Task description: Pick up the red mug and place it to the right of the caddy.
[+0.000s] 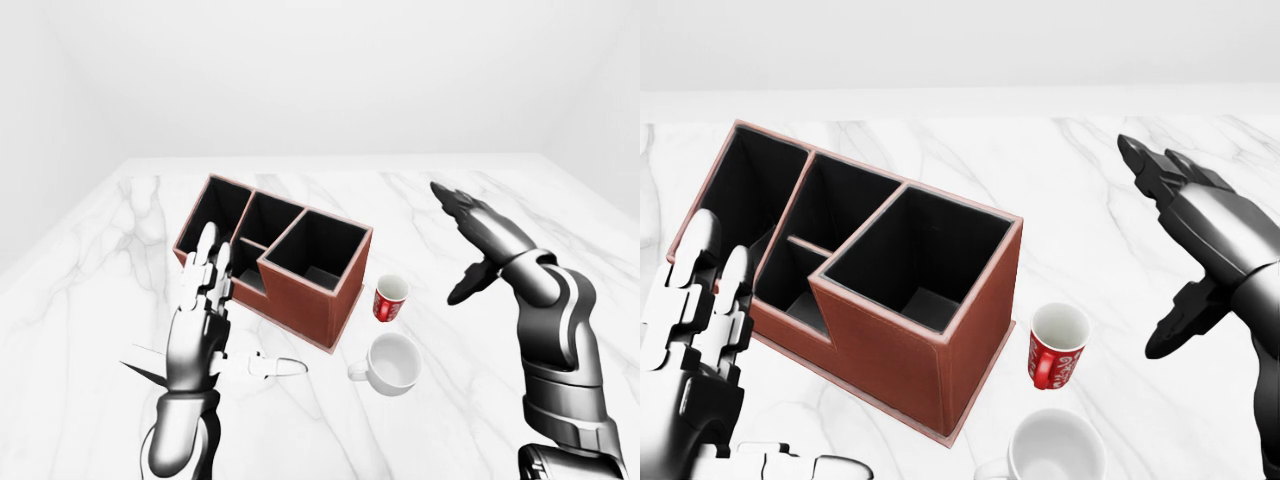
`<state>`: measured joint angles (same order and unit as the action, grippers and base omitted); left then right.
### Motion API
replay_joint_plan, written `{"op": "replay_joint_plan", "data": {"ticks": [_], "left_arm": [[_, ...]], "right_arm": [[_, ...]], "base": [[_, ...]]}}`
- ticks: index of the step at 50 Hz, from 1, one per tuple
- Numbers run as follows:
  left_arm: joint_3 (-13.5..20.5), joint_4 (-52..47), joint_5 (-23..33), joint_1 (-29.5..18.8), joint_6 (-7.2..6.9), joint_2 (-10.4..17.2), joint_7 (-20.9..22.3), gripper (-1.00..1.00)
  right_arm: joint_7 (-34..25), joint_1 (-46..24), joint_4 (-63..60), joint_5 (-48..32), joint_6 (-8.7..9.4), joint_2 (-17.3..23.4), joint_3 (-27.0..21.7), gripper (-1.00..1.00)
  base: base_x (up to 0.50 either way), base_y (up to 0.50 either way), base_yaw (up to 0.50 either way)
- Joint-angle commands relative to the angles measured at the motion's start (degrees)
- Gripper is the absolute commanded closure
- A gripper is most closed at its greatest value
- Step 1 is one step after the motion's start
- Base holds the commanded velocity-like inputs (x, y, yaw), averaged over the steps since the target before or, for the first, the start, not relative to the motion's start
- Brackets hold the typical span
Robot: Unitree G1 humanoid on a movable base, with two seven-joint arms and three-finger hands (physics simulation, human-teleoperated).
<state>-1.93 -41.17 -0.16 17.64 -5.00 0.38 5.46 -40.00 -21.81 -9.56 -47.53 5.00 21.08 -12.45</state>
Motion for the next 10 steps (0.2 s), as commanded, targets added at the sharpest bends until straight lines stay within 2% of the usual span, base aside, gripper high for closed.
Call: {"op": "replay_joint_plan", "data": {"ticks": [1,6,10], "left_arm": [[-0.5,-0.1,0.2,0.31,0.0,0.13,-0.19,-1.0],[-0.55,-0.92,0.13,0.73,0.0,0.2,-0.18,-1.0],[-0.74,-1.33,0.21,1.06,0.0,0.21,-0.23,-1.0]], "right_arm": [[0.0,10.26,-24.57,2.5,0.0,-3.36,-3.39,-1.0],[0.0,14.95,-35.14,4.27,0.0,-5.86,-5.27,-1.0],[0.0,17.64,-38.07,6.17,0.0,-6.97,-7.21,-1.0]], "base": [[0.0,0.0,0.0],[0.0,0.0,0.0],[0.0,0.0,0.0]]}}
